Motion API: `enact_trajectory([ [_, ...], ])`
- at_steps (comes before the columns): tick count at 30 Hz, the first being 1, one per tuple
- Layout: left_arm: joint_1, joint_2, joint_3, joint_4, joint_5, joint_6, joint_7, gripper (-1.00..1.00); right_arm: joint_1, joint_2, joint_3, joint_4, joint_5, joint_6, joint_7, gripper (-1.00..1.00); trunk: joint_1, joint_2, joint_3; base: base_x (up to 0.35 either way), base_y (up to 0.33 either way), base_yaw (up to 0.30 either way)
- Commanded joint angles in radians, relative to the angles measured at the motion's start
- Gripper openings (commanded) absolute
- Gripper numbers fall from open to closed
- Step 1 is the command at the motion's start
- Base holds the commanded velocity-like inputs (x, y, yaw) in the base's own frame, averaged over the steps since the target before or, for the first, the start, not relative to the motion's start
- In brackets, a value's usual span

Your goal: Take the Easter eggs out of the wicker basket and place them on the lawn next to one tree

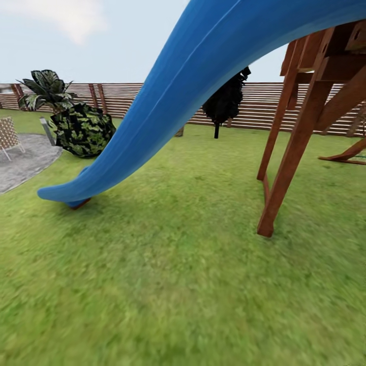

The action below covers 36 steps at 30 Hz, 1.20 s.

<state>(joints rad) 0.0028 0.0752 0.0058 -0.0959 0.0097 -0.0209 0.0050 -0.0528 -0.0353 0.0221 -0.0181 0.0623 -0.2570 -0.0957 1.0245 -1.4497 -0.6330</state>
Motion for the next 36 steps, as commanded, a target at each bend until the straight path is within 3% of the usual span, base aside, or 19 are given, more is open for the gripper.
enact_trajectory([
  [1,0.0,0.0,0.0,-0.001,0.001,-0.002,0.001,1.0,-0.001,0.0,0.002,0.001,0.006,-0.002,-0.006,1.0,0.001,0.0,-0.001,0.313,0.124,-0.284],
  [11,0.0,0.0,0.0,-0.001,0.001,-0.002,0.001,1.0,-0.001,-0.002,0.001,0.001,0.007,-0.002,-0.006,1.0,0.001,0.0,-0.001,0.31,0.135,-0.261],
  [36,0.0,0.001,0.0,-0.001,-0.001,-0.002,0.0,1.0,-0.001,-0.006,0.002,0.001,0.005,-0.002,-0.007,1.0,0.001,0.0,-0.001,0.175,0.037,-0.005],
])
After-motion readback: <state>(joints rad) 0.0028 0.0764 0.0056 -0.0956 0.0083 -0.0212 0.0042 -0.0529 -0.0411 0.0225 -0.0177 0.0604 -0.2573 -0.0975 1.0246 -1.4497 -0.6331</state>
